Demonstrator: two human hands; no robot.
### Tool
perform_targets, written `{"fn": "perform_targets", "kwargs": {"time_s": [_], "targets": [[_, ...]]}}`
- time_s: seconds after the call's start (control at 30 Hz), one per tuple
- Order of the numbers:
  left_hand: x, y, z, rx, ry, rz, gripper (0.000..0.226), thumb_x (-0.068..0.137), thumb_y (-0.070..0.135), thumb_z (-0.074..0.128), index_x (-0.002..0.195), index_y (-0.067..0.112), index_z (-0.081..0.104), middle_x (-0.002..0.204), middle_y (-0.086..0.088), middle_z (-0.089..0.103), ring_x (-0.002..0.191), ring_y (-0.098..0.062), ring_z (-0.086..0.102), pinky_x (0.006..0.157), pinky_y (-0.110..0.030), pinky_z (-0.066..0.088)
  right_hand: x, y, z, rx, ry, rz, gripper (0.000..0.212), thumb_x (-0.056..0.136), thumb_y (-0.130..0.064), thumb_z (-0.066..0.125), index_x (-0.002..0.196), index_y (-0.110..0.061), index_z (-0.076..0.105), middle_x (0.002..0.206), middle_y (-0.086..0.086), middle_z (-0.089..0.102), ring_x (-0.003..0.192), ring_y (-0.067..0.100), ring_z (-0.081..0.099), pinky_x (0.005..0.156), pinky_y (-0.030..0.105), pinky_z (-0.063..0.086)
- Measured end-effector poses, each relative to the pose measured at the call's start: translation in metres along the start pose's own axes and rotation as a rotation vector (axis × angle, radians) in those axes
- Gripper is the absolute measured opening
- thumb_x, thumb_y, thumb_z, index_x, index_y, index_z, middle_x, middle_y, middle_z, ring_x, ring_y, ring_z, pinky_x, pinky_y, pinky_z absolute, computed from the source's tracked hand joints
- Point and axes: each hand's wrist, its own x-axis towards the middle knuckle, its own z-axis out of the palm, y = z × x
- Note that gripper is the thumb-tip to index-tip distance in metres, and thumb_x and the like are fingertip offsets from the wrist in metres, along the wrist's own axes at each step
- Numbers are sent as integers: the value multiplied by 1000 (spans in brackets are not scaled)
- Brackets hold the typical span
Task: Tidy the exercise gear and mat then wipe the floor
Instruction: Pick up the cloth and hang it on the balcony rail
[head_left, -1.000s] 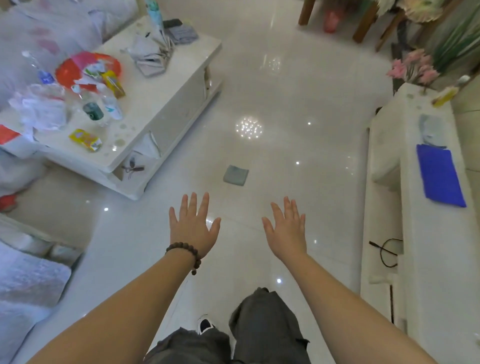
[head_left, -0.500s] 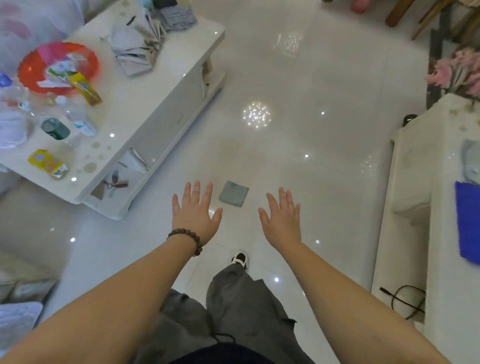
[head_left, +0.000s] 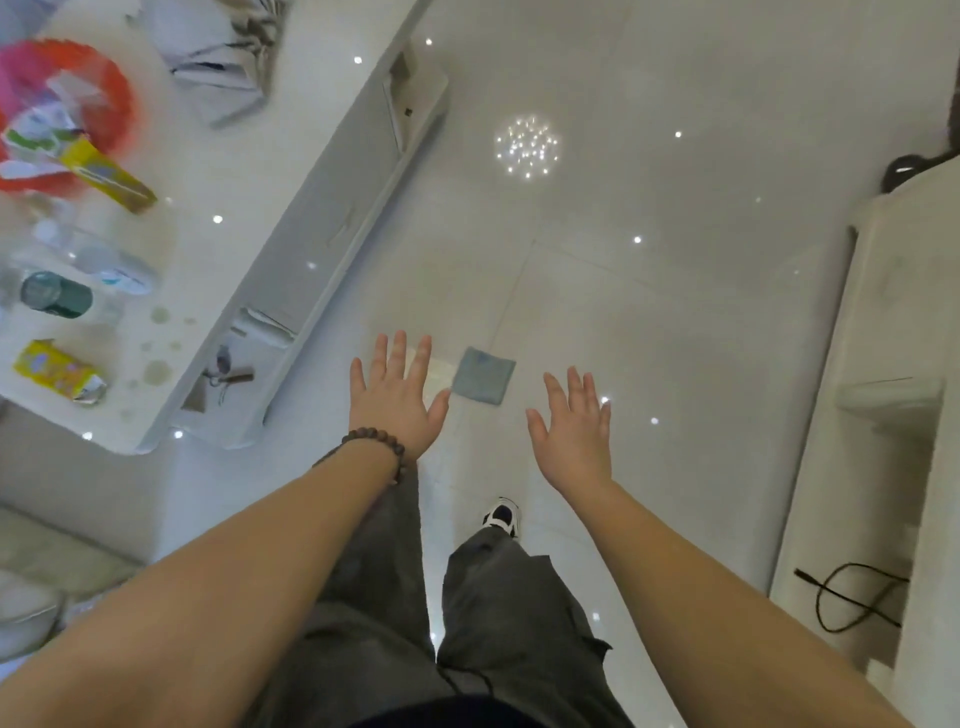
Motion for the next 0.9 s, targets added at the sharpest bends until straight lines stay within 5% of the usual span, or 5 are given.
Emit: {"fn": "perform_targets", "kwargs": {"time_s": [0.5,0.9], "targets": [[217,-84,44,109,-239,233,69,96,57,18,153,27,-9,161,-6,-11,147,-27,-12,118,-50,-5,173,-75,80,126,-107,332,57,101,-44,26,152,-22,13,161,7,0,147,24,-6,119,46,-1],[360,-82,267,130,-335,183,72,97,56,23,152,26,-12,161,-10,-9,148,-29,-10,119,-50,1,331,18,298,170,-176,412,60,101,-46,29,152,-22,11,160,7,0,147,25,-5,117,44,0]]}}
